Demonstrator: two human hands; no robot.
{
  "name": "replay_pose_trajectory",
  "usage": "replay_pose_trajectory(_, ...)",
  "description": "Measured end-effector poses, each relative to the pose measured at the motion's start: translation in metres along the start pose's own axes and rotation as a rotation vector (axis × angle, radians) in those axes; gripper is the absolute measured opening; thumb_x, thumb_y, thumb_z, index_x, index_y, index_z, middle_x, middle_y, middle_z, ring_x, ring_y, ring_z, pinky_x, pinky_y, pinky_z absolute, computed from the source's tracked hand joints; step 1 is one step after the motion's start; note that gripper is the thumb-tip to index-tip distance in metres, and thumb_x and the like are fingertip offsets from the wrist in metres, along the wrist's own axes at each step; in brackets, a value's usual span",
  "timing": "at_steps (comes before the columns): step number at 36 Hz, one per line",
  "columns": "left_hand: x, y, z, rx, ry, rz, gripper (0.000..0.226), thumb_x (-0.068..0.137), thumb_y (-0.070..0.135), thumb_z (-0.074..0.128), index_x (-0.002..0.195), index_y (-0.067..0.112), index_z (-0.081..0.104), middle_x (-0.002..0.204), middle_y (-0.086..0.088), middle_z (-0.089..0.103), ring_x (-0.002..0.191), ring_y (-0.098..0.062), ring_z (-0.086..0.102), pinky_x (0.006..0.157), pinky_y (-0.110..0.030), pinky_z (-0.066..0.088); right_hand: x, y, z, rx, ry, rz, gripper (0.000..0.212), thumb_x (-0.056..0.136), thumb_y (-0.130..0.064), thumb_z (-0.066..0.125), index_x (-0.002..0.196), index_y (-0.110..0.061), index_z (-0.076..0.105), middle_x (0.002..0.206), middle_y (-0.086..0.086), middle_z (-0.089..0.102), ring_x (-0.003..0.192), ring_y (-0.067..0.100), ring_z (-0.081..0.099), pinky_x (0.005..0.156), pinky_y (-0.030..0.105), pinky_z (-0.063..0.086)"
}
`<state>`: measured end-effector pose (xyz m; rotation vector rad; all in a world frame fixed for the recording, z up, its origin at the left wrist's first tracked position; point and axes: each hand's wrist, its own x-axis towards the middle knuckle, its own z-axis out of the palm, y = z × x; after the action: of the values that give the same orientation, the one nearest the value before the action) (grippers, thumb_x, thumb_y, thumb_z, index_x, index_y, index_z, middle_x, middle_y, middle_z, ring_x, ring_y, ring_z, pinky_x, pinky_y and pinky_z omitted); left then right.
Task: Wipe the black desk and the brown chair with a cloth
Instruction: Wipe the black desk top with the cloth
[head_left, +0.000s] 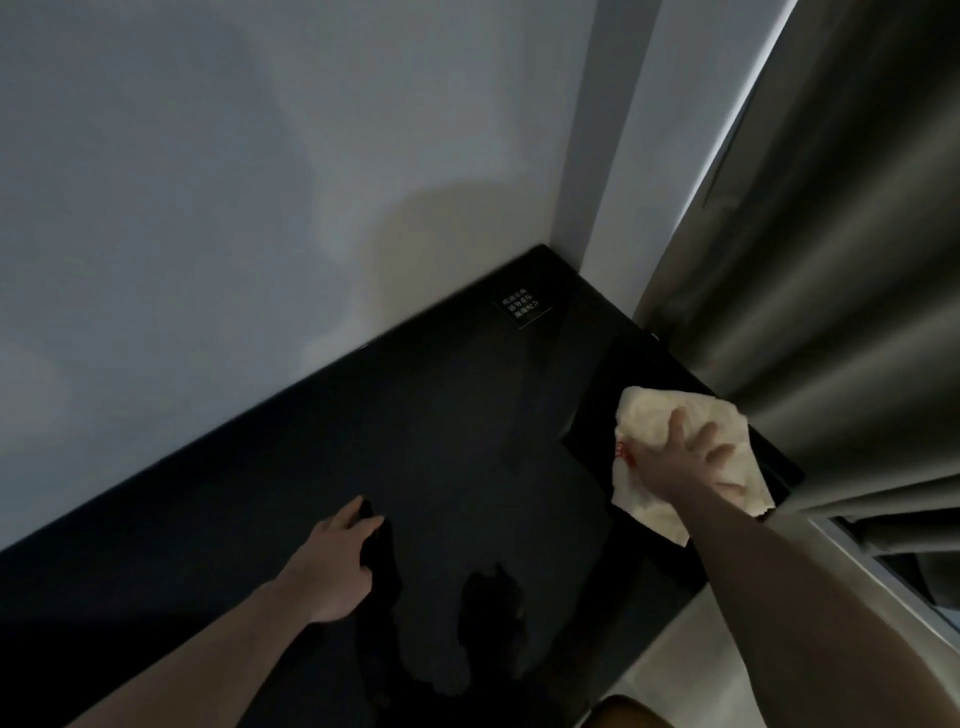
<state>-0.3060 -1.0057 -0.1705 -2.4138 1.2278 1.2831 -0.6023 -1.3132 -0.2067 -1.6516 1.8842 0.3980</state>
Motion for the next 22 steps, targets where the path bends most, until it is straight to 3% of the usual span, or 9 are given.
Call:
replay_pose_trajectory(11, -0.011, -0.031, -0.020, -0.028, -0.039, -0.114, 0.075, 0.098, 0.018, 0.050, 0.162, 0.034, 0.015, 0.169, 0.005, -0.011, 0.156, -0.032, 0.001, 0.125, -0.045, 0.020, -0.102, -0.028, 0.093, -0.218, -0.097, -0.354, 0.101, 0.087, -0.082, 0.037, 0.156, -0.038, -0.022, 0.161, 0.008, -0.038, 0.145, 0.044, -0.036, 0.112, 0.077, -0.007)
replay_pose_trajectory(17, 0.003, -0.045, -0.025, -0.038, -0.085, -0.191, 0.090, 0.097, 0.016, 0.052, 0.160, 0.041, -0.007, 0.165, 0.008, -0.029, 0.154, -0.035, -0.015, 0.124, -0.054, 0.016, -0.067, -0.047, 0.079, -0.178, -0.064, -0.323, 0.103, 0.082, -0.086, 0.039, 0.156, -0.041, -0.018, 0.162, 0.005, -0.036, 0.145, 0.042, -0.037, 0.110, 0.078, -0.008)
replay_pose_trajectory(22, 0.016, -0.061, -0.027, 0.008, -0.089, -0.184, 0.108, 0.092, 0.030, 0.067, 0.155, 0.047, -0.019, 0.159, 0.010, -0.038, 0.152, -0.038, -0.020, 0.122, -0.058, 0.021, -0.021, -0.083, 0.060, -0.136, -0.023, -0.249, 0.103, 0.081, -0.087, 0.039, 0.155, -0.044, -0.020, 0.163, 0.006, -0.034, 0.145, 0.043, -0.036, 0.109, 0.079, -0.008)
